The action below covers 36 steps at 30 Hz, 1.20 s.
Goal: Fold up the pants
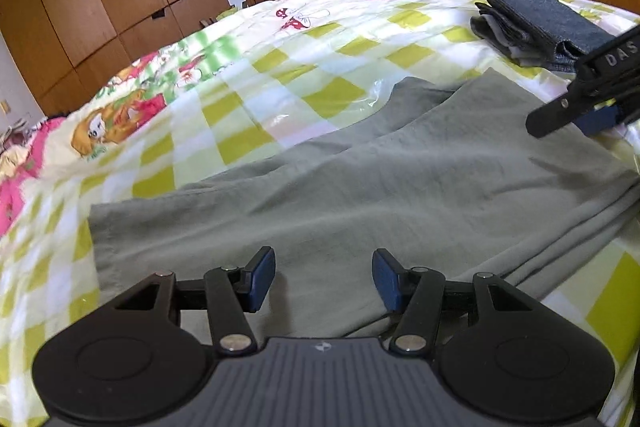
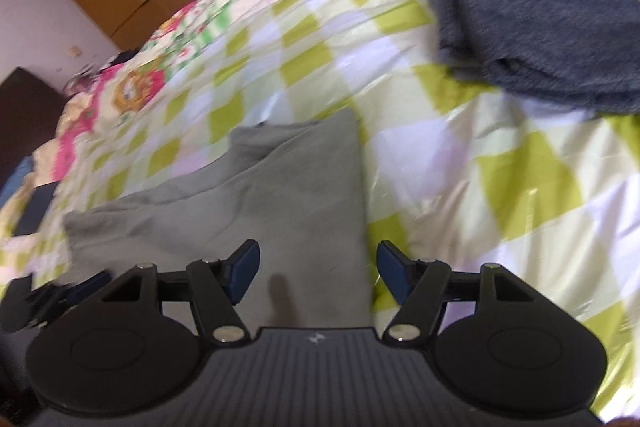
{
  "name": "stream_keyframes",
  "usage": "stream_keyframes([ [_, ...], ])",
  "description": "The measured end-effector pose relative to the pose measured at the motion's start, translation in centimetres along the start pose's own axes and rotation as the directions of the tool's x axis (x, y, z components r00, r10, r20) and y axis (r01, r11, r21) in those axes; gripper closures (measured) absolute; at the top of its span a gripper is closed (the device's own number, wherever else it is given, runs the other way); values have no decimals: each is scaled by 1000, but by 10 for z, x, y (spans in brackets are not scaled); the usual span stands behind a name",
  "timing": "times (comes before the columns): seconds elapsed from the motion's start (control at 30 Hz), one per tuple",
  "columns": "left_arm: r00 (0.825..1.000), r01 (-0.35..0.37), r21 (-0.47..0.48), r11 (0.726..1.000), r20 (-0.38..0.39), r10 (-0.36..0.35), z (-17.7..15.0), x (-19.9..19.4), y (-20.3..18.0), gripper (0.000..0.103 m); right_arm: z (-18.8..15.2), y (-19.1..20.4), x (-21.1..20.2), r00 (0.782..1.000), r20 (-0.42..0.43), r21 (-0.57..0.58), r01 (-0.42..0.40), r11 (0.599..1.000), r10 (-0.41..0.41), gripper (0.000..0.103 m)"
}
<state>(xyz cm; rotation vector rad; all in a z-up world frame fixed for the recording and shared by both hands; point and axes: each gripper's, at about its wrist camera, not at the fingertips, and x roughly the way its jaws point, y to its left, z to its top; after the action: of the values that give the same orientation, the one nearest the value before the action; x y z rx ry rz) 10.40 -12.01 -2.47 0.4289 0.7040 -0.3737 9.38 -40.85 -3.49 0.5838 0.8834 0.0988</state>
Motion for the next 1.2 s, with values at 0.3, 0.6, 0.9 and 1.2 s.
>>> stream_keyframes([
  [0.3,1000,23,-25,999,-6,-23,0,3,3,36,-9,-26,-9,987,-43,97,-149,984,154,42],
  [0.6,1000,12,-28,1000,-22,-13,2,6,0,36,-6,-42,20,952,-14,268,-291,918,306,65],
  [0.9,1000,13,-12,1000,15,-13,-5,1,-2,36,-5,-30,4,919,84,363,-389,847,385,97],
  [1.2,995,34,2,999,90,-34,-30,-31,20,35,44,121,14,895,12,152,-442,884,446,97],
])
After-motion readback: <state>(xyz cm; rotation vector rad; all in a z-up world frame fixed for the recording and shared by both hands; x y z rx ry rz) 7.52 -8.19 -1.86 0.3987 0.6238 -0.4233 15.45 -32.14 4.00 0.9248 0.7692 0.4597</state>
